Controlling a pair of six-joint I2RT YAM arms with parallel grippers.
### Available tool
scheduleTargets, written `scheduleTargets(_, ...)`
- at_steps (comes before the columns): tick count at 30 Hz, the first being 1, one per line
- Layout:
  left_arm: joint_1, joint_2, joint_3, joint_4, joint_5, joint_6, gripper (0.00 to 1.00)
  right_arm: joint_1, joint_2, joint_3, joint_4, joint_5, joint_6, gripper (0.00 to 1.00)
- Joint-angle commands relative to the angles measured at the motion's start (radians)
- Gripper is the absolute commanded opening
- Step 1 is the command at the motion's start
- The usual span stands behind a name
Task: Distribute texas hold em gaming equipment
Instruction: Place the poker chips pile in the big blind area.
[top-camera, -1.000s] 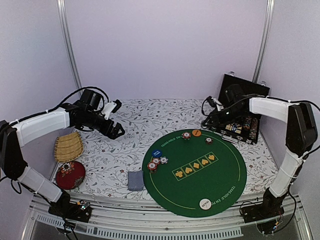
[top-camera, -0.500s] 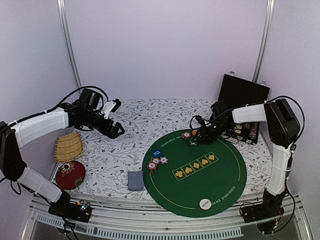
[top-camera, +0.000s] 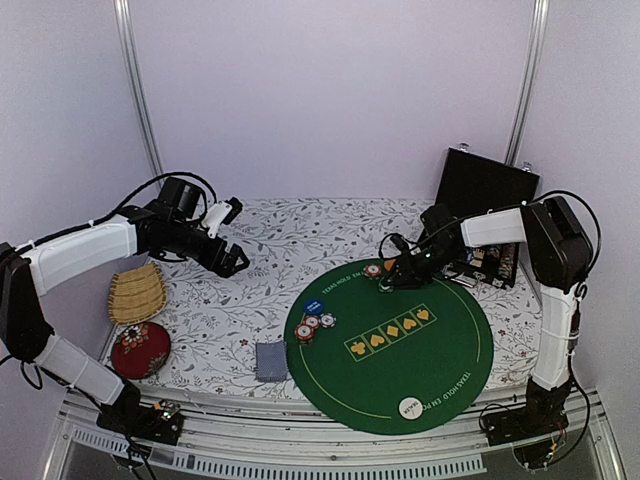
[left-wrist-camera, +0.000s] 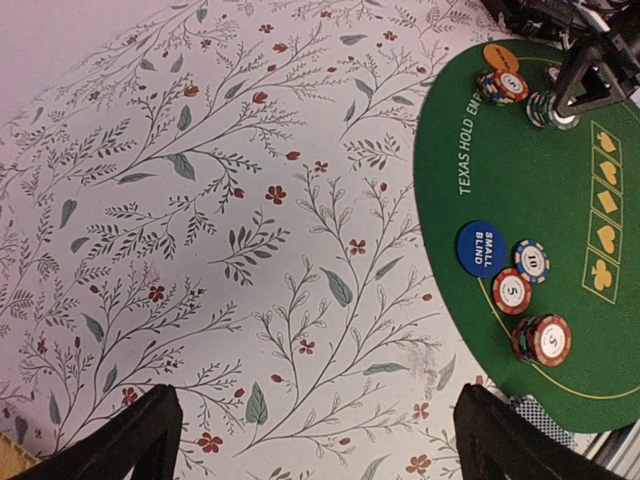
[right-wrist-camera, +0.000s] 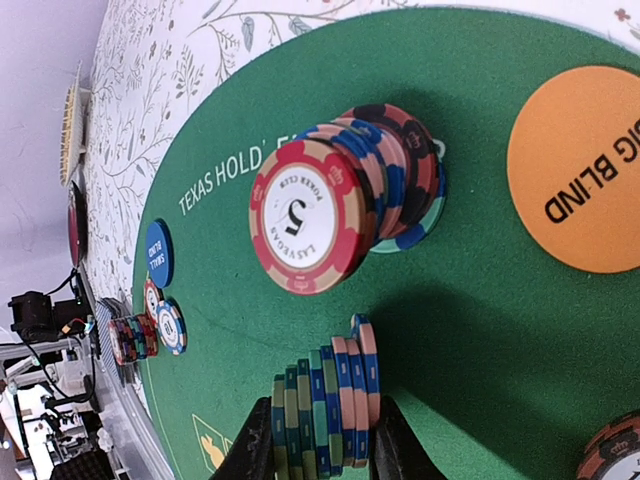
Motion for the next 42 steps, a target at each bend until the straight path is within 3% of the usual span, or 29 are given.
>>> scheduleTargets(1,0.012,-0.018,-0.003,0.006,0.016,-0.005,0.97,-0.016,0.036,0.025,0.003,0.060,0.001,0.22)
scheduleTargets(3,0.012,-0.018,-0.003,0.007,0.016,-0.004,0.97,-0.017,0.041,0.033,0.001,0.084,0.000,0.28)
scheduleTargets(8,0.012,-0.022,-0.003,0.007,0.017,-0.005,0.97,-0.017,0.073,0.081,-0.039,0.152,-0.010,0.34)
scheduleTargets(34,0.012,-0.018,-0.003,0.007,0.016,-0.001,0.97,0.020,0.037,0.208,-0.160,0.310,-0.109,0.43)
scheduleTargets(42,0.012,-0.022,-0.005,0.007,0.017,0.000,0.97,0.106,-0.041,0.247,-0.220,0.517,-0.241,0.62)
